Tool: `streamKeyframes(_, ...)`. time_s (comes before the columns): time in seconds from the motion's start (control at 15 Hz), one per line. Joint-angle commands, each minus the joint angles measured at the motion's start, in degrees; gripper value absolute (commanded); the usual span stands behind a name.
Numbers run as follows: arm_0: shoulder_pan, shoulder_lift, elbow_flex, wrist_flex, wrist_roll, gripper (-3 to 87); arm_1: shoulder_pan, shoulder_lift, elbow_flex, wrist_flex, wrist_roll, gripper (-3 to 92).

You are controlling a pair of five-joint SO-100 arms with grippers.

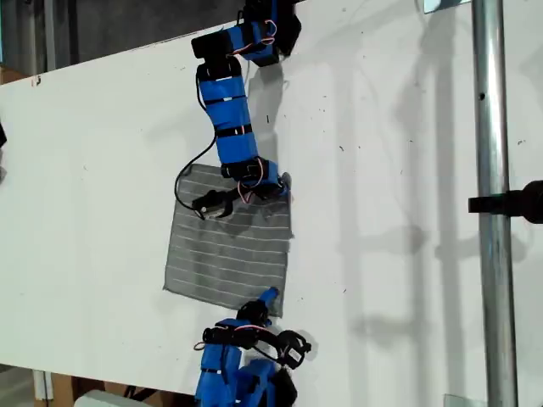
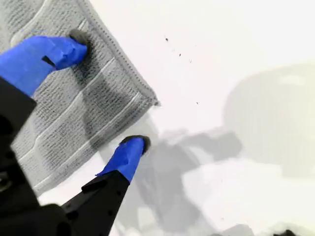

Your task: Grasp corners of a towel and fold twice.

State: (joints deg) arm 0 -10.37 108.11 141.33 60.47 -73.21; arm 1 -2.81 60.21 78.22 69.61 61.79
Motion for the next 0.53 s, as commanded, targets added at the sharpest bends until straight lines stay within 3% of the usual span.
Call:
streamKeyframes(0.0, -0.4, -2.5, -2.2, -0.5, -0.7, 14.9, -1.5, 2.9, -0.8, 0.4, -0.1, -0.2)
streamKeyframes(0.07, -0.4, -3.9, -3.0, -0.4, -0.9, 1.8, -1.5, 3.0, -0.8, 0.4, -0.1, -0.2)
streamKeyframes(0.13, 0.8, -3.6, -3.3, -0.1, -2.0, -2.9, -1.5, 3.4, -0.6, 0.5, -0.1, -0.2)
streamKeyframes(0.47, 8.4, 5.5, -10.5, 10.0, -6.5, -2.9, -6.2, 10.2, 0.3, 1.9, -0.5, -0.2)
